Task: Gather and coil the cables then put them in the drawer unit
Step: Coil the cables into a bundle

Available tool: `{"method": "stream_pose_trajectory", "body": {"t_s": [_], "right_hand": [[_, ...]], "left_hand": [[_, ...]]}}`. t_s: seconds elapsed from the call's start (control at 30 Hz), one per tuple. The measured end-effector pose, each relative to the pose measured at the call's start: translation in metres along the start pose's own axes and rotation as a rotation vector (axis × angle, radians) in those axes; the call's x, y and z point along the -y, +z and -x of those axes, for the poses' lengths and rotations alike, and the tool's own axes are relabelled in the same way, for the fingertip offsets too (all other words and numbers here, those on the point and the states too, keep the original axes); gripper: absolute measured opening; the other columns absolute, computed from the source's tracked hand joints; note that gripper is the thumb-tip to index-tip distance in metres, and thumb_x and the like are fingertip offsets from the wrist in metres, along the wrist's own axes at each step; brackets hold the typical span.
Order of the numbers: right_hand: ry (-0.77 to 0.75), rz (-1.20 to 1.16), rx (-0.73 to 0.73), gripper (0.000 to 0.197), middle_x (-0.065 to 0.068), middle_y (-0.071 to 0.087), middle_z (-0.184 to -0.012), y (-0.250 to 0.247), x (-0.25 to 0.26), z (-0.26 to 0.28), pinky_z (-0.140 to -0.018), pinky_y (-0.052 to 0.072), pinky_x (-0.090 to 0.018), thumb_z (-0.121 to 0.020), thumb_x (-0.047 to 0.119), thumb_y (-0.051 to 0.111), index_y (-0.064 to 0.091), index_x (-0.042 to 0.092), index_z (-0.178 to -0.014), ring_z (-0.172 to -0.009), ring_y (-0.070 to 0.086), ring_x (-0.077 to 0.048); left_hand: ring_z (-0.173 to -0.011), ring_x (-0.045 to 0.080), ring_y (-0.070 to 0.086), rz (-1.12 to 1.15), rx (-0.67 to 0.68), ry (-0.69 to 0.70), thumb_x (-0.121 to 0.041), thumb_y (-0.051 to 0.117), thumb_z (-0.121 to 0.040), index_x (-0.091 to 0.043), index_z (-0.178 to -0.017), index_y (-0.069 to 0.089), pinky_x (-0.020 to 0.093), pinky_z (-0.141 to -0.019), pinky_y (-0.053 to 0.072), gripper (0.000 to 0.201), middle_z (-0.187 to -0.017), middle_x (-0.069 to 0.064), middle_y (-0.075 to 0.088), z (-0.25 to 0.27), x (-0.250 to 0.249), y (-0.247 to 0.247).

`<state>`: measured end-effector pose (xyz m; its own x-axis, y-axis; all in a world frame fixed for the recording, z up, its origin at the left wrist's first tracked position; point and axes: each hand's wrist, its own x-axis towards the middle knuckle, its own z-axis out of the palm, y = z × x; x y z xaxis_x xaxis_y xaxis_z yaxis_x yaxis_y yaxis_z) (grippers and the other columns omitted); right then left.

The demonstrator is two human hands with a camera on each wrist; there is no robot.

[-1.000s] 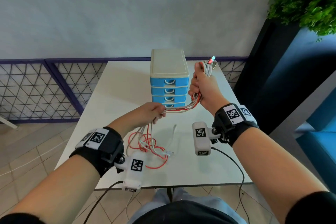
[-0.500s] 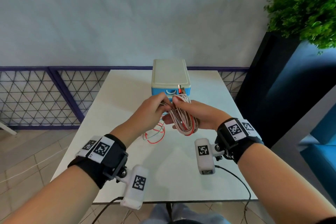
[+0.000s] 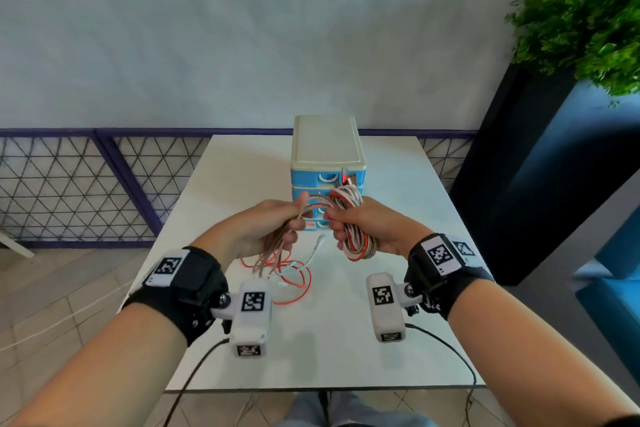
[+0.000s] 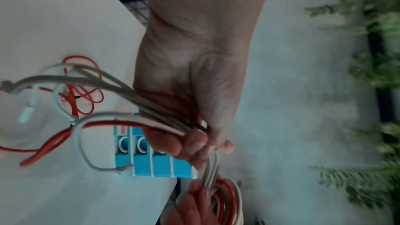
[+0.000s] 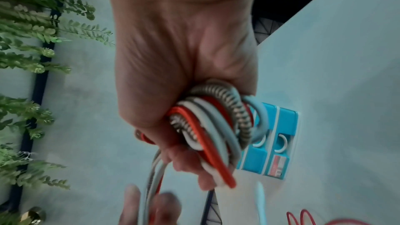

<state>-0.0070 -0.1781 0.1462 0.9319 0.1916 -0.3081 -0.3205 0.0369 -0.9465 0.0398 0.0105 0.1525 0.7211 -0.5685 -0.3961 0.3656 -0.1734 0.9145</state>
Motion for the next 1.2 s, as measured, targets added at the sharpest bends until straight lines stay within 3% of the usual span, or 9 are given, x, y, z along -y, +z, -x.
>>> {"method": "stream_pose_trajectory", "body": {"t_s": [0.1,0.27,0.53,0.63,0.7,0.8,0.93,1.1,1.2], "right_hand": [[-0.052,-0.001,-0.157,0.014,-0.007,0.051,-0.064,-0.012,-0.002,-0.006,-0.056,0.053,-0.03,-0.096,0.012,0.055,0.057,0.006,-0.083,-0.052,0.052,-0.014],[-0.041,0.074,-0.266,0.016,-0.009,0.053,-0.065,-0.023,-0.011,-0.012,-0.068,0.052,-0.04,-0.095,0.015,0.057,0.058,0.004,-0.083,-0.053,0.055,-0.019],[0.008,0.098,-0.275,0.055,-0.006,0.055,-0.066,-0.003,-0.018,-0.016,-0.072,0.057,-0.04,-0.085,0.061,0.055,0.057,0.005,-0.087,-0.056,0.057,-0.017],[0.065,0.007,-0.131,0.08,-0.009,0.058,-0.066,0.003,-0.017,-0.015,-0.073,0.057,-0.037,-0.075,0.077,0.051,0.062,-0.002,-0.088,-0.057,0.061,-0.019],[0.074,-0.098,-0.07,0.067,-0.004,0.055,-0.061,0.01,-0.015,-0.013,-0.062,0.051,-0.026,-0.073,0.076,0.052,0.059,0.009,-0.078,-0.054,0.057,-0.013],[0.085,-0.202,-0.076,0.064,0.001,0.049,-0.067,0.014,-0.014,-0.01,-0.057,0.047,-0.021,-0.062,0.071,0.067,0.053,0.016,-0.093,-0.054,0.051,-0.009],[0.045,-0.129,-0.131,0.024,0.005,0.048,-0.041,0.016,-0.012,-0.006,-0.037,0.039,-0.016,-0.089,0.03,0.065,0.051,0.013,-0.079,-0.032,0.048,-0.004],[-0.095,-0.116,-0.392,0.013,-0.005,0.056,-0.066,0.011,-0.01,-0.016,-0.053,0.049,-0.027,-0.09,0.019,0.062,0.057,0.012,-0.081,-0.051,0.056,-0.013],[-0.149,-0.411,-0.424,0.018,-0.004,0.059,-0.058,-0.002,-0.005,-0.017,-0.067,0.057,-0.039,-0.094,0.018,0.058,0.055,0.01,-0.077,-0.052,0.062,-0.016]], "left_hand": [[-0.036,0.005,0.026,0.078,0.14,-0.112,-0.054,0.039,-0.091,-0.015,-0.081,0.049,0.018,-0.04,0.033,0.042,-0.047,-0.009,0.027,0.007,0.006,-0.011],[-0.042,0.007,0.028,0.226,0.279,-0.094,-0.043,0.031,-0.098,-0.015,-0.083,0.05,0.02,-0.052,0.037,0.038,-0.053,-0.008,0.029,0.009,0.017,-0.017],[-0.051,0.009,0.03,-0.385,-0.003,0.162,-0.035,0.025,-0.102,-0.019,-0.077,0.037,0.022,-0.052,0.032,0.033,-0.063,-0.004,0.033,0.007,0.024,0.032],[-0.073,0.014,0.044,-0.685,-0.087,0.27,-0.034,0.027,-0.101,-0.019,-0.095,0.048,0.026,-0.066,0.037,0.027,-0.081,-0.002,0.047,0.008,0.026,0.053],[-0.089,0.015,0.046,-0.876,-0.124,0.309,-0.032,0.027,-0.102,-0.012,-0.119,0.045,0.025,-0.077,0.035,0.032,-0.1,0.002,0.053,0.008,0.027,0.061],[-0.085,0.023,0.051,-1.085,-0.164,0.261,-0.033,0.027,-0.101,-0.01,-0.118,0.042,0.034,-0.073,0.04,0.033,-0.103,0.012,0.058,0.006,0.027,0.066],[-0.081,0.028,0.055,-1.22,-0.168,0.256,-0.03,0.026,-0.101,-0.006,-0.124,0.039,0.042,-0.074,0.048,0.036,-0.1,0.015,0.057,0.003,0.022,0.068],[-0.076,0.025,0.058,-1.186,-0.161,0.315,-0.042,0.032,-0.099,-0.012,-0.104,0.053,0.033,-0.063,0.042,0.037,-0.079,0.003,0.057,0.005,0.017,0.057],[-0.048,0.012,0.046,-0.756,0.005,0.213,-0.047,0.036,-0.097,-0.013,-0.071,0.052,0.024,-0.05,0.038,0.046,-0.058,-0.002,0.047,0.013,0.023,0.049]]}}
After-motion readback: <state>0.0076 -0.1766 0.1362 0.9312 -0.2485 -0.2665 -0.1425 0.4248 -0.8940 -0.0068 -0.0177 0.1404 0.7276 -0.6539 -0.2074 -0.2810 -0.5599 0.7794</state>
